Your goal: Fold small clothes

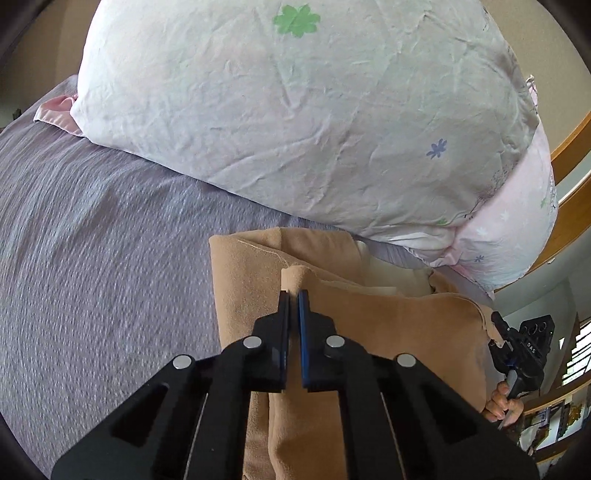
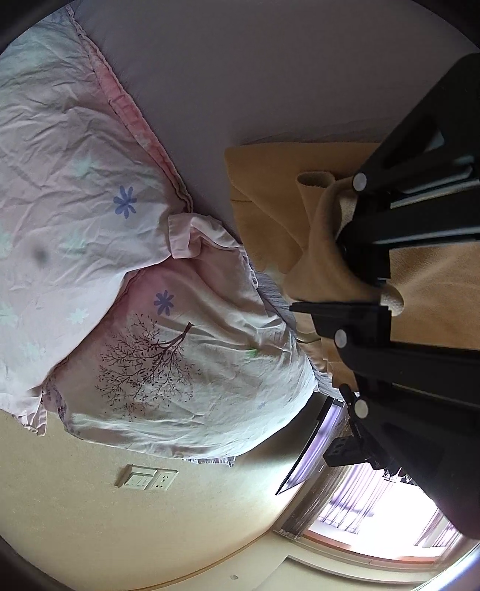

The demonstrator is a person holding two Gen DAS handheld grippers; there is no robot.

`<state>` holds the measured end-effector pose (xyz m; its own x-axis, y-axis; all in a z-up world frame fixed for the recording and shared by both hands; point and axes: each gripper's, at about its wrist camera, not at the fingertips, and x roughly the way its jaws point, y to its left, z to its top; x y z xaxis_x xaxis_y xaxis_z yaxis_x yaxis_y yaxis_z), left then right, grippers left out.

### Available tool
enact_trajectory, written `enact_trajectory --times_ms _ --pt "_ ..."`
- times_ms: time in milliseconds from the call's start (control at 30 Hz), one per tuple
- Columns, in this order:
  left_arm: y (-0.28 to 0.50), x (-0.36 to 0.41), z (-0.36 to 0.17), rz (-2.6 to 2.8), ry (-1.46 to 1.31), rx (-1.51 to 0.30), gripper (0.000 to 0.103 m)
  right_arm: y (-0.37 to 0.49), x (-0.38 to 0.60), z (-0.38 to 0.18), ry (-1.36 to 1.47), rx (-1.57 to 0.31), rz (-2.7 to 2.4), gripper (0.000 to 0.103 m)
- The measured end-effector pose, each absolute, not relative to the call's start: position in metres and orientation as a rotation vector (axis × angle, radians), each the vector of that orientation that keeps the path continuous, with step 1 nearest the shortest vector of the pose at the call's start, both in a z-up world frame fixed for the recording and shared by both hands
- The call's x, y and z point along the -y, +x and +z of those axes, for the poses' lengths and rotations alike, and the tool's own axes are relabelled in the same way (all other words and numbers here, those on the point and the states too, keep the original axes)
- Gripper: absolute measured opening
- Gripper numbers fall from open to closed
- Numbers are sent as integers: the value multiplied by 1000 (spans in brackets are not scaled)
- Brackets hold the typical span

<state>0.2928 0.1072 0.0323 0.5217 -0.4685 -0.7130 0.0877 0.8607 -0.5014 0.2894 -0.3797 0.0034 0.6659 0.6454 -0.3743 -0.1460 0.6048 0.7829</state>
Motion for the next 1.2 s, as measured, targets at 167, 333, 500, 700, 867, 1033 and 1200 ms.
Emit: enact_trajectory --times_ms 167,333,500,700,867,1033,1200 --pt "295 -117 59 -306 -449 -842 4 290 381 26 796 -645 497 7" --pt "324 -113 45 -204 -423 -870 4 323 375 8 816 -755 314 22" --pt "314 -129 37 -214 -540 -894 7 313 377 13 779 -749 219 72" --pt "270 -160 42 -282 -593 -896 52 281 376 18 720 -788 290 81" --pt "229 -156 28 -362 -623 -987 53 265 377 4 592 -815 207 83" --pt "210 -140 8 -379 -642 -1054 54 244 400 3 738 -663 307 87" --pt "203 -127 5 -377 -691 -1042 38 238 407 3 761 -654 337 89"
